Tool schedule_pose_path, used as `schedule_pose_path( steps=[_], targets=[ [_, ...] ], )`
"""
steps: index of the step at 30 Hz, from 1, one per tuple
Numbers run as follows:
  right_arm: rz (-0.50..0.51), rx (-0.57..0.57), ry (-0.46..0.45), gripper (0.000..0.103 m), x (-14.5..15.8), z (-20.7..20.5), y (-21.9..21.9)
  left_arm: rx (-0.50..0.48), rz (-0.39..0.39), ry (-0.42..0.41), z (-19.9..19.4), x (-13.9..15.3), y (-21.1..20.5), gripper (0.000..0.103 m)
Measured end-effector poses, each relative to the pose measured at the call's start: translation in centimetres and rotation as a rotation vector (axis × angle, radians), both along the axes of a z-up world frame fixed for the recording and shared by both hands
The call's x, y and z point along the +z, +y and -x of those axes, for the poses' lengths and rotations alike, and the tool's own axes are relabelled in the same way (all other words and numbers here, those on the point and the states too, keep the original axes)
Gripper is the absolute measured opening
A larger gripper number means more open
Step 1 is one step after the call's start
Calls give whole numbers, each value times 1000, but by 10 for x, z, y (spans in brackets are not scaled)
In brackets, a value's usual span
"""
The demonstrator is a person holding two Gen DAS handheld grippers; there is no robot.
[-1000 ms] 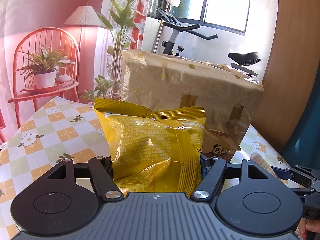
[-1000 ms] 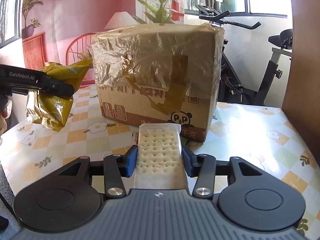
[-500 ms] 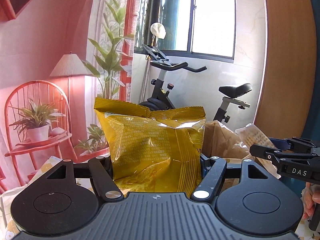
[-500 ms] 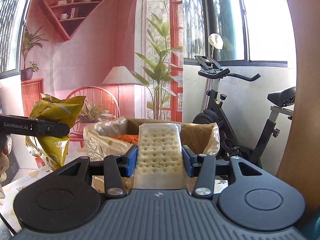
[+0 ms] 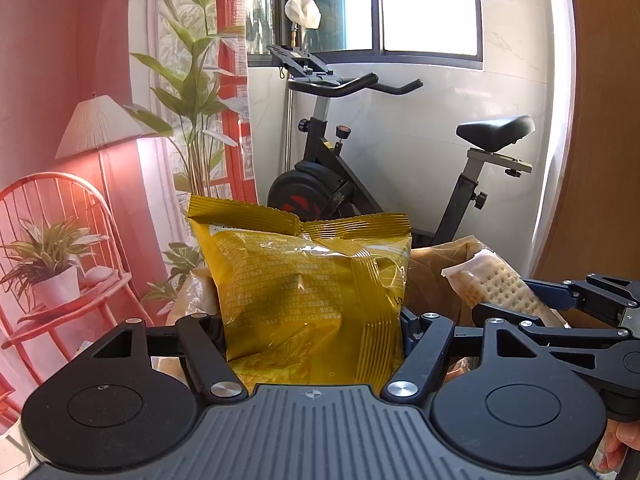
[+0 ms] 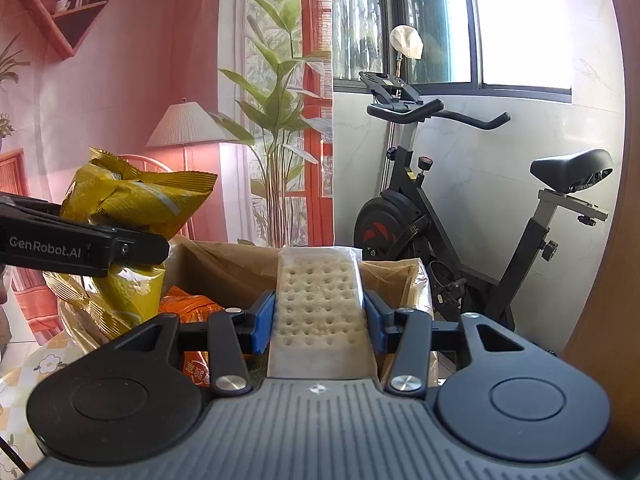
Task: Organize snacks
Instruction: 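Lift and carry the yellow bag and cracker over the paper bag with both tools, then open both tools to drop the yellow bag and cracker into the paper bag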
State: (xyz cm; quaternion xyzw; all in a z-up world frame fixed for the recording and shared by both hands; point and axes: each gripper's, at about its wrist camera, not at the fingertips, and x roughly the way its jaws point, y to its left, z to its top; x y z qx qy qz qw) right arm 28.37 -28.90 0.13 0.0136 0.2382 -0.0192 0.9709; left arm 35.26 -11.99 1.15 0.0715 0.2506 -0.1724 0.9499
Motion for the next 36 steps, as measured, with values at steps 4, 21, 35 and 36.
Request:
schedule_pose_path(
  steps=[4,21,35,36],
  targets=[
    [3,-10,19,50,-9,-4,-5,-31,28,34,-6,-15,-4,80],
    [29,40,-19,64,8,44,17,-21,32,-30,38,0,22,83],
    [15,52,-13,64,9,77,33,-22,26,-35,62,6,37,83],
    [14,54,-13,64,8,78,33,-22,23,-35,63,5,37,83]
  ],
)
